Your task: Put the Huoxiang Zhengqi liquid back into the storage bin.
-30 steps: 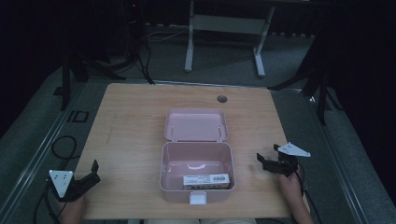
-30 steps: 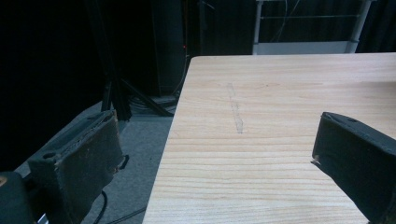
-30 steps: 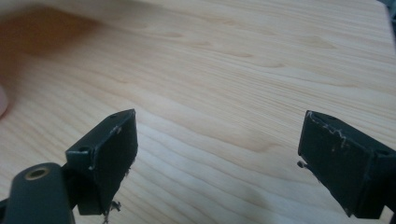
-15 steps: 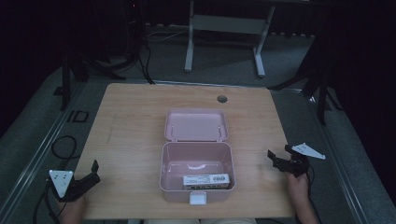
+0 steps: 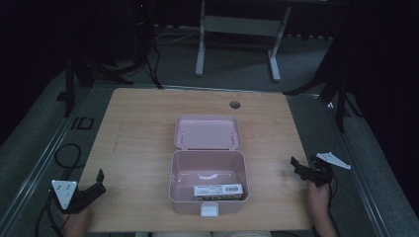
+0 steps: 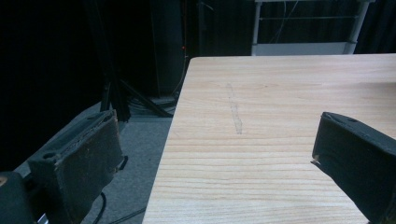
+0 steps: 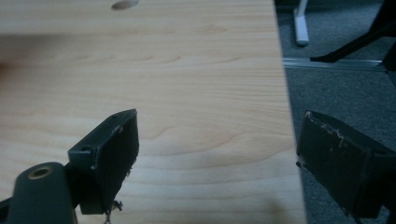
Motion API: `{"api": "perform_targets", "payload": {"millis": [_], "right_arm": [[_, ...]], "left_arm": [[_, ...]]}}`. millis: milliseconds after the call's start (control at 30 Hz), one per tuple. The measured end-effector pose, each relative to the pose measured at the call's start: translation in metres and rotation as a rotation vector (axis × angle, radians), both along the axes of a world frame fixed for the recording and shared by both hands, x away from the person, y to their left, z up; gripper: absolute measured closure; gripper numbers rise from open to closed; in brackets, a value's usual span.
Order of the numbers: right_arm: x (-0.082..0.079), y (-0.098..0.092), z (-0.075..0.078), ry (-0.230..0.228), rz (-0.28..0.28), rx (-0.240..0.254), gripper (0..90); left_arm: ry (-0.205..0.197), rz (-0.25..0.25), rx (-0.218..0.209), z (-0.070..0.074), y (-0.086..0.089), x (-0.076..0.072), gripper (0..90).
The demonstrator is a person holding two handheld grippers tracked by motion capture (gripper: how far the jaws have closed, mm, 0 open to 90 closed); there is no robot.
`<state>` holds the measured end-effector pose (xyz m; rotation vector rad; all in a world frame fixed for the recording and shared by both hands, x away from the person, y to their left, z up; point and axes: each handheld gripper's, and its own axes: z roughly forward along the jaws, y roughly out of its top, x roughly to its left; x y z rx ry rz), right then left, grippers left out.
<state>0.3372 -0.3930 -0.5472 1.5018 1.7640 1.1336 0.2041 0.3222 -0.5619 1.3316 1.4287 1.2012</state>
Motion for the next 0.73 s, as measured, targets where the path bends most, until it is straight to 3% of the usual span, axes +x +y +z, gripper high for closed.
{"api": "perform_targets", "payload": {"millis": [300, 733], "right_arm": [[0.0014, -0.0073, 0.0002, 0.010, -0.033, 0.024, 12.7], [0.0026, -0.0089, -0.0014, 0.020, -0.019, 0.029, 12.7]], "left_arm": [[-0.001, 0.003, 0.000, 0.0000, -0.0002, -0.0003, 1.6], [-0.001, 0.005, -0.002, -0.0001, -0.0001, -0.0003, 1.6]]}}
